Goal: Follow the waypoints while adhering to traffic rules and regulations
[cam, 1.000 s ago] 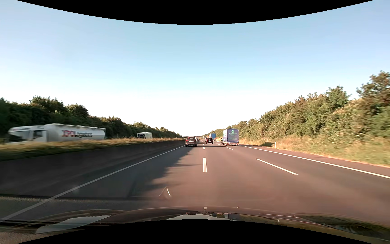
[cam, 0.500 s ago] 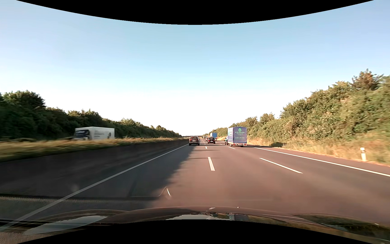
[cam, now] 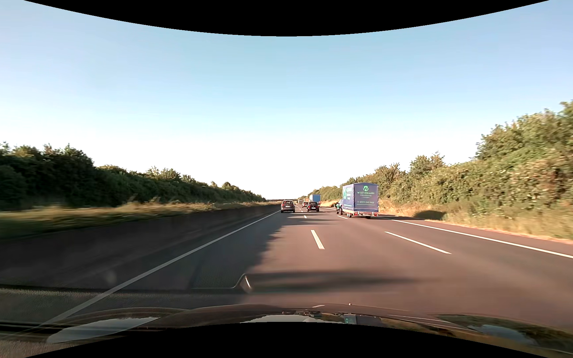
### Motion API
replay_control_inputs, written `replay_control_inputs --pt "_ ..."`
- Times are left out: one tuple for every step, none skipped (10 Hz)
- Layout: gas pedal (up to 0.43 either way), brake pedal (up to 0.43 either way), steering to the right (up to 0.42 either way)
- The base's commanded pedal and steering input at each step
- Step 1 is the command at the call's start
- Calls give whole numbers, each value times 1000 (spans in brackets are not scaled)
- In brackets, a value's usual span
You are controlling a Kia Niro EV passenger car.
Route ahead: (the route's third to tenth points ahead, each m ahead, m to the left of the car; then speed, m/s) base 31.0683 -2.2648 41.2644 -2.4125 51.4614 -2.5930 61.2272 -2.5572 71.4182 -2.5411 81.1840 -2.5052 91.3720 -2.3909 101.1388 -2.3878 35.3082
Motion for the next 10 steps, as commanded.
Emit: replay_control_inputs --pt "331 0 -2" --pt "331 0 -3" --pt "331 0 -3" --pt "331 0 -1" --pt "331 0 -1" --pt "331 0 0" --pt "331 0 0" --pt "331 0 -1" --pt "331 0 0" --pt "331 0 0"
